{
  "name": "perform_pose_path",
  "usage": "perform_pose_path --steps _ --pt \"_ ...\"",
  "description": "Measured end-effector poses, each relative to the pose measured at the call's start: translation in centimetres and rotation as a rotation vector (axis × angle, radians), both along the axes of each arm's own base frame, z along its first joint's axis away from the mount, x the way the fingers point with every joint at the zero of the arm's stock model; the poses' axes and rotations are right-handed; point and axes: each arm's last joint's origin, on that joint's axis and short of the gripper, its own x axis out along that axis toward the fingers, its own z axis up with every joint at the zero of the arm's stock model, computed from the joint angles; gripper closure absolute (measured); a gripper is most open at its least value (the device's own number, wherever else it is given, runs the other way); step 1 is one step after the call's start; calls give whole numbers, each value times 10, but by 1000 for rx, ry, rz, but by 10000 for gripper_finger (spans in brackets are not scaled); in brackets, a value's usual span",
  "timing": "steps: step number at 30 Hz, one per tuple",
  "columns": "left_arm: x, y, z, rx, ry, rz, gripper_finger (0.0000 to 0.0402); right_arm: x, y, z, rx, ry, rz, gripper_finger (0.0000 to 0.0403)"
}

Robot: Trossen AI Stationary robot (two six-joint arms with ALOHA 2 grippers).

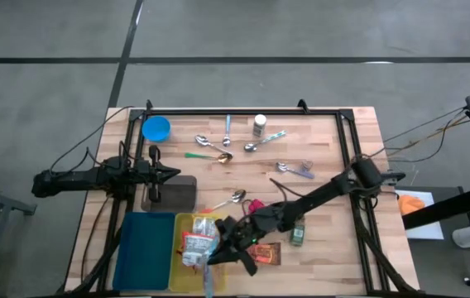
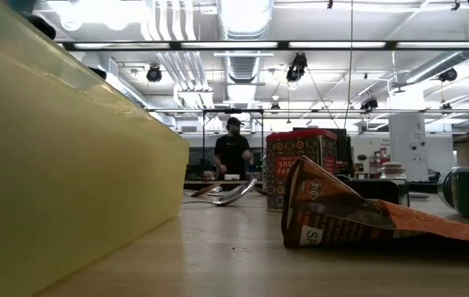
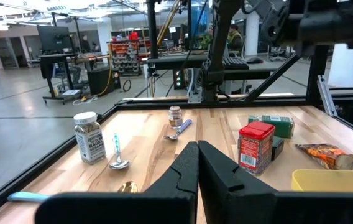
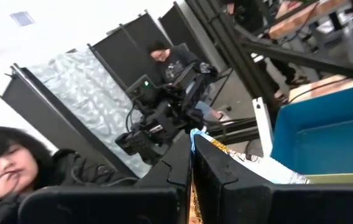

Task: Pick & Place Food Item
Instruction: Put the blue noodle pack into the yellow bin

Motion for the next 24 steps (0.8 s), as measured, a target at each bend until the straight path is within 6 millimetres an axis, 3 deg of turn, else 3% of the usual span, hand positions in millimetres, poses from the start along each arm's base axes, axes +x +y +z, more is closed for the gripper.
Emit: perform_pose_path --steps 9,16,24 --pt "0 0 0 0 0 1 391 28 15 0 56 -14 92 395" --pt "0 0 0 0 0 0 391 34 19 -2 -1 23 137 395" --pt "0 0 0 0 0 0 391 37 5 -4 -138 -79 289 395"
